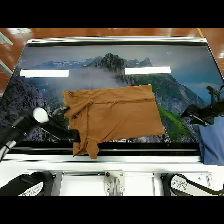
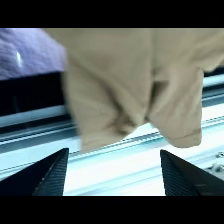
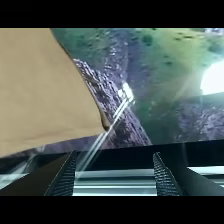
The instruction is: Fold the shirts.
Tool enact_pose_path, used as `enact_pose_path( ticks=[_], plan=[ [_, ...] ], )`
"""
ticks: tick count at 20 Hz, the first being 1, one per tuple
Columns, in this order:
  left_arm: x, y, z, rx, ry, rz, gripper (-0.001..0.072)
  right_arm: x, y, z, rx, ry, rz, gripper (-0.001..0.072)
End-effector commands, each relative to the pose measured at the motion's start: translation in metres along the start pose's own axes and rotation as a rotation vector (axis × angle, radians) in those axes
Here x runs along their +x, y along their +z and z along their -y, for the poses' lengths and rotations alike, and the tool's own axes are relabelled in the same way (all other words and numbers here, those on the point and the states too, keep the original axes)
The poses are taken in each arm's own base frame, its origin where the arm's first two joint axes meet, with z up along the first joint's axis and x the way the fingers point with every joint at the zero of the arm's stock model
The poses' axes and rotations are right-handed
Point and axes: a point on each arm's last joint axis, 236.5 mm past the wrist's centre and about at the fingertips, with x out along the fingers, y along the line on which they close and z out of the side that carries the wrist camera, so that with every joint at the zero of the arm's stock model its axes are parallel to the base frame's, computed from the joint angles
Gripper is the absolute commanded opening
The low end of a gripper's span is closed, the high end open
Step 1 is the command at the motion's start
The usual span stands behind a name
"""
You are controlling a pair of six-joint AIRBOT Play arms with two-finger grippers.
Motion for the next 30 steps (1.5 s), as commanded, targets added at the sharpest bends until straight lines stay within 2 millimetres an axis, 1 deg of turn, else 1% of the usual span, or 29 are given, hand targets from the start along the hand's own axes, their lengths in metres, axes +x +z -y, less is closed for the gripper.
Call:
enact_pose_path(
  ticks=[1,2,3,4,7,9,10,11,13,15,18,21,23,24,27,30],
  plan=[
    [0.040,-0.007,0.023,-0.011,0.008,0.050,0.0667,0.009,0.000,0.000,0.000,0.022,0.021,0.0596],
    [0.043,-0.004,0.024,-0.018,0.008,0.059,0.0663,0.009,0.003,0.001,-0.002,0.019,0.032,0.0596],
    [0.047,-0.001,0.023,-0.035,0.010,0.061,0.0641,0.009,0.006,0.001,-0.002,0.017,0.043,0.0597],
    [0.051,-0.001,0.021,-0.044,0.017,0.049,0.0577,0.009,0.008,0.002,-0.002,0.015,0.051,0.0596],
    [0.067,-0.002,0.013,-0.066,0.039,0.009,0.0510,0.009,0.010,0.002,-0.002,0.012,0.061,0.0597],
    [0.071,-0.001,0.009,-0.072,0.049,0.001,0.0212,0.011,0.008,0.003,0.001,0.015,0.048,0.0596],
    [0.070,0.000,0.006,-0.067,0.058,0.002,0.0100,0.016,0.003,0.003,0.005,0.019,0.030,0.0597],
    [0.067,-0.001,0.005,-0.040,0.061,-0.003,0.0043,0.026,-0.005,0.005,0.000,0.027,-0.002,0.0621],
    [0.054,-0.003,-0.003,0.007,0.103,-0.012,0.0042,0.047,-0.022,-0.001,-0.009,0.085,-0.083,0.0655],
    [0.034,-0.004,-0.011,0.057,0.156,0.006,0.0042,0.064,-0.031,-0.007,0.018,0.149,-0.151,0.0660],
    [0.010,-0.009,-0.009,0.094,0.166,0.054,0.0042,0.084,-0.029,-0.019,0.079,0.245,-0.196,0.0659],
    [-0.005,-0.009,-0.002,0.084,0.144,0.113,0.0042,0.100,-0.030,-0.021,0.111,0.286,-0.234,0.0658],
    [-0.013,-0.008,0.001,0.077,0.132,0.144,0.0042,0.107,-0.030,-0.025,0.128,0.309,-0.254,0.0658],
    [-0.016,-0.007,0.003,0.081,0.128,0.155,0.0042,0.111,-0.033,-0.026,0.121,0.305,-0.268,0.0657],
    [-0.026,-0.001,0.008,0.083,0.116,0.189,0.0042,0.129,-0.044,-0.043,0.047,0.270,-0.331,0.0657],
    [-0.041,0.011,0.012,0.073,0.103,0.236,0.0043,0.149,-0.056,-0.057,0.010,0.201,-0.389,0.0656]
  ],
)
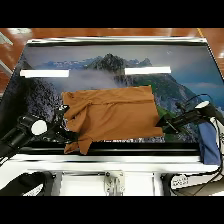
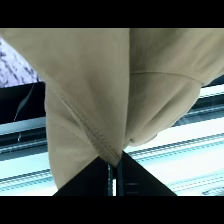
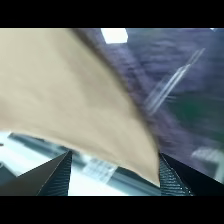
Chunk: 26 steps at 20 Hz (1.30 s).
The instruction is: Fold the shirts.
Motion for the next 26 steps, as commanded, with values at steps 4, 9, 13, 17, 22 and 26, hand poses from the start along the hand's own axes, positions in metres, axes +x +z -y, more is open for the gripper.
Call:
enact_pose_path(
  ticks=[4,9,13,17,22,26],
  plan=[
    [-0.030,0.035,-0.010,-0.019,-0.013,0.110,0.0043,0.041,-0.005,-0.023,-0.076,-0.090,-0.075,0.0066],
    [-0.127,0.096,-0.018,0.071,0.030,0.405,0.0041,-0.054,0.021,-0.135,-0.403,0.051,0.226,0.0067],
    [-0.362,0.124,0.015,0.183,0.065,1.013,0.0042,-0.260,-0.037,-0.282,-0.823,0.004,0.846,0.0067],
    [-0.588,0.027,0.053,0.241,-0.049,1.636,0.0041,-0.440,-0.226,-0.382,-1.068,-0.006,1.615,0.0067],
    [-0.653,-0.069,0.055,0.267,-0.091,1.860,0.0041,-0.493,-0.355,-0.356,-0.950,-0.070,1.989,0.0067],
    [-0.649,-0.077,0.046,0.256,-0.052,1.847,0.0042,-0.475,-0.341,-0.326,-0.868,-0.206,1.888,0.0067]
  ],
)
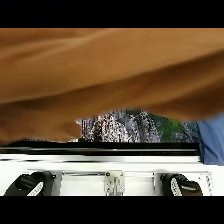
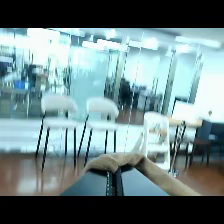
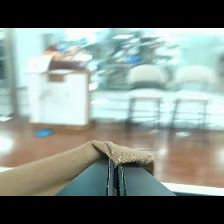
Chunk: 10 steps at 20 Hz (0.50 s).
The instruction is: Fold the shirts.
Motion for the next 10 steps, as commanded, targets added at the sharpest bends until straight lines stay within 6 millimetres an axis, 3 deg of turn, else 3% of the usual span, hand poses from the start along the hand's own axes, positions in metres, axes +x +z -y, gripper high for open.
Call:
enact_pose_path(
  ticks=[1,3,5,8,10],
  plan=[
    [-0.014,-0.006,-0.016,0.039,0.071,-0.041,0.0042,-0.019,-0.020,0.017,-0.017,-0.099,-0.098,0.0067],
    [-0.008,-0.061,-0.047,0.077,0.188,-0.246,0.0041,-0.007,-0.057,0.030,-0.012,-0.124,-0.252,0.0067],
    [-0.002,-0.121,-0.069,0.103,0.269,-0.447,0.0042,0.011,-0.113,0.040,0.020,-0.116,-0.478,0.0068],
    [0.011,-0.219,-0.094,0.128,0.348,-0.708,0.0041,0.038,-0.227,0.062,0.114,-0.122,-0.870,0.0068],
    [0.013,-0.300,-0.101,0.062,0.391,-0.894,0.0042,0.053,-0.312,0.078,0.194,-0.150,-1.077,0.0067]
  ],
)
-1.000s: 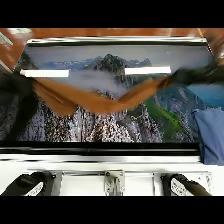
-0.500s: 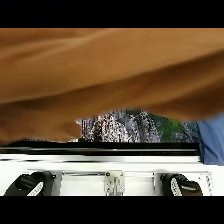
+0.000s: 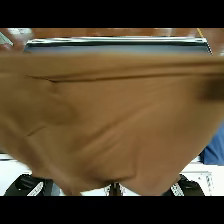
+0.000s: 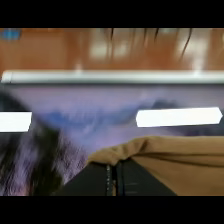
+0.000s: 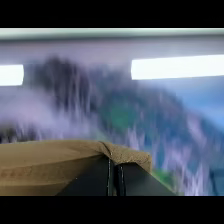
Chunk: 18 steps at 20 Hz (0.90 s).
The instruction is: Fold the shirts.
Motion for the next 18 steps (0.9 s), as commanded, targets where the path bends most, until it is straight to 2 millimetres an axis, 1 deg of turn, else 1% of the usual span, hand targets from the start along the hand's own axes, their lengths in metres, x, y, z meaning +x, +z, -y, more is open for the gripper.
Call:
enact_pose_path(
  ticks=[1,2,3,4,5,6,8,10,11,13,15,17,18],
  plan=[
    [0.079,-0.113,0.001,-0.041,0.083,-0.345,0.0042,0.111,-0.093,0.032,0.108,-0.030,-0.389,0.0067],
    [0.107,-0.145,0.007,-0.060,0.090,-0.411,0.0041,0.145,-0.111,0.038,0.142,-0.032,-0.424,0.0068],
    [0.137,-0.172,0.013,-0.088,0.096,-0.444,0.0041,0.182,-0.125,0.044,0.171,-0.028,-0.432,0.0067],
    [0.165,-0.192,0.020,-0.115,0.095,-0.455,0.0041,0.213,-0.132,0.048,0.201,-0.023,-0.425,0.0068],
    [0.195,-0.209,0.026,-0.150,0.096,-0.463,0.0041,0.244,-0.132,0.049,0.236,-0.007,-0.401,0.0067],
    [0.221,-0.223,0.029,-0.196,0.100,-0.477,0.0041,0.273,-0.126,0.049,0.283,0.018,-0.351,0.0067],
    [0.275,-0.244,0.026,-0.324,0.097,-0.508,0.0041,0.320,-0.105,0.050,0.365,0.058,-0.217,0.0067],
    [0.320,-0.259,0.018,-0.516,0.079,-0.531,0.0041,0.351,-0.094,0.056,0.455,0.070,-0.122,0.0067],
    [0.339,-0.261,0.017,-0.577,0.047,-0.527,0.0042,0.365,-0.095,0.058,0.470,0.064,-0.098,0.0067],
    [0.367,-0.265,0.013,-0.617,-0.003,-0.523,0.0042,0.388,-0.103,0.054,0.400,0.053,-0.086,0.0067],
    [0.382,-0.280,0.010,-0.617,-0.011,-0.554,0.0042,0.408,-0.119,0.043,0.357,0.059,-0.107,0.0067],
    [0.386,-0.302,0.012,-0.621,-0.002,-0.609,0.0043,0.422,-0.139,0.032,0.356,0.071,-0.152,0.0068],
    [0.385,-0.311,0.013,-0.622,-0.001,-0.639,0.0043,0.425,-0.146,0.028,0.357,0.078,-0.173,0.0068]
  ],
)
